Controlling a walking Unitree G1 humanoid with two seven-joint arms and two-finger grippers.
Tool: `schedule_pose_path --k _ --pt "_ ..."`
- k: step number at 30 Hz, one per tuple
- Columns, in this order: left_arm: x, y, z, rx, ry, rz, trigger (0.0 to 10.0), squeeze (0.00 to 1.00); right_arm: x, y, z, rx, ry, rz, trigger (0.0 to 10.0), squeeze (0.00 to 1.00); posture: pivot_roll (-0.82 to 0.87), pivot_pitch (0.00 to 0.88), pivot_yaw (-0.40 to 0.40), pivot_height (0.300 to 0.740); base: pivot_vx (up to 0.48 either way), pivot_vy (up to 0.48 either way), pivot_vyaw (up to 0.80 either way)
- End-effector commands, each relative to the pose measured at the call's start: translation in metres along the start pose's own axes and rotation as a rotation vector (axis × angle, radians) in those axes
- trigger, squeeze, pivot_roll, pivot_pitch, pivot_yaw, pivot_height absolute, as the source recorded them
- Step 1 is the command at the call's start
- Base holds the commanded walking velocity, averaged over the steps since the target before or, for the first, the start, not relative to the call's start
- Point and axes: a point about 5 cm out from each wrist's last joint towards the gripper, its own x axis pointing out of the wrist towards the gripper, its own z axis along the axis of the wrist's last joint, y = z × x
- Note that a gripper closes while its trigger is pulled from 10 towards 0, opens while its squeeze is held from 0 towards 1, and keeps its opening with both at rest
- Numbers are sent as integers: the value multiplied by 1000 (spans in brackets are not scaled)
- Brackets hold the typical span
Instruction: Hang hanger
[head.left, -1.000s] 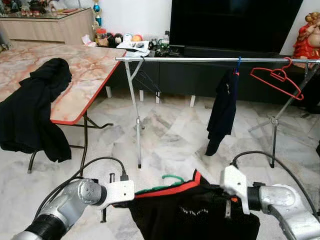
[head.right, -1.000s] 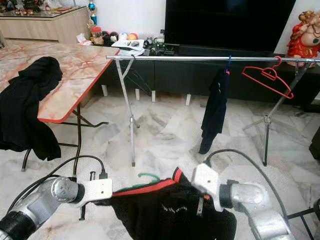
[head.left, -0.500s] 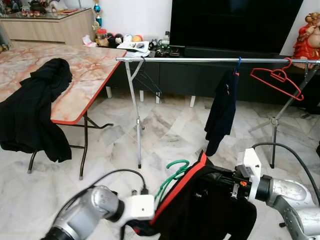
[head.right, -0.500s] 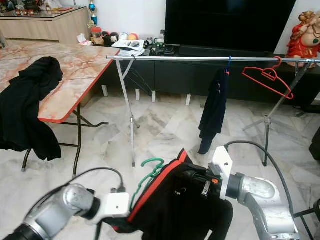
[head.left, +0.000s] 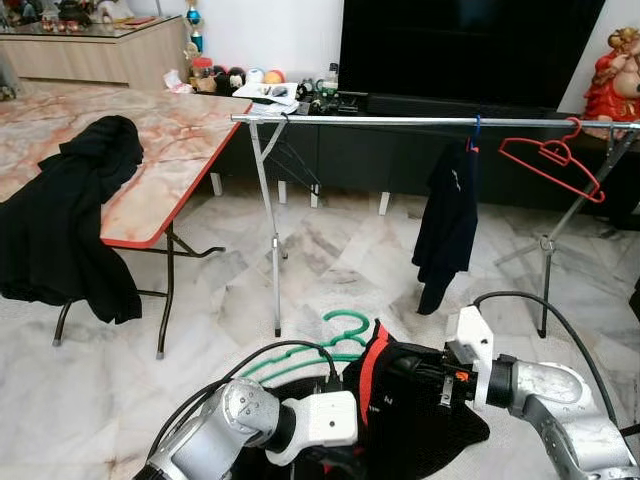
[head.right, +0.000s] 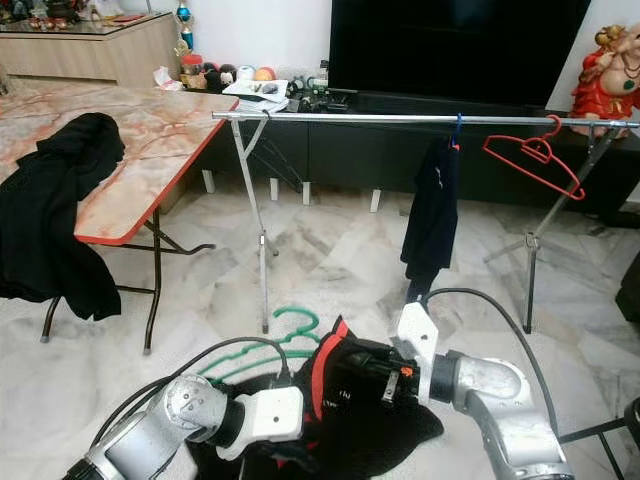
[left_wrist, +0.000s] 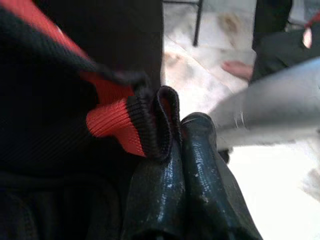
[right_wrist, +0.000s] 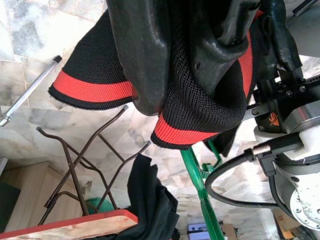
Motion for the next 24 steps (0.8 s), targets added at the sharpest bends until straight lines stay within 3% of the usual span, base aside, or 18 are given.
schedule_pose_path --k 1,7,10,11,12,17,21,24 --pt "7 2 15 43 -36 -4 0 0 1 -2 13 -40 -59 10 10000 0 -8 0 -47 740 0 0 0" --pt "-2 10 7 58 15 44 0 0 -2 -4 5 -81 37 15 10000 0 -12 0 -49 740 0 0 0" --pt "-18 17 -9 75 120 79 0 0 -6 -7 -15 -145 213 3 10000 0 -5 0 -53 740 0 0 0" --pt "-18 17 -9 75 120 79 0 0 -6 -7 -15 -145 213 3 10000 0 -5 0 -53 740 0 0 0" --pt "-29 22 -19 93 196 113 0 0 -11 -10 -26 -176 306 -3 10000 0 0 0 -56 740 0 0 0" --pt "-42 29 -29 109 263 166 0 0 -16 -12 -34 -196 383 -6 10000 0 1 0 -57 740 0 0 0" --pt "-63 48 -42 134 348 321 0 0 -26 -15 -39 -212 456 0 10000 0 -1 0 -60 740 0 0 0" --pt "-67 53 -44 158 369 370 0 0 -29 -16 -39 -216 467 1 10000 0 -1 0 -60 740 0 0 0"
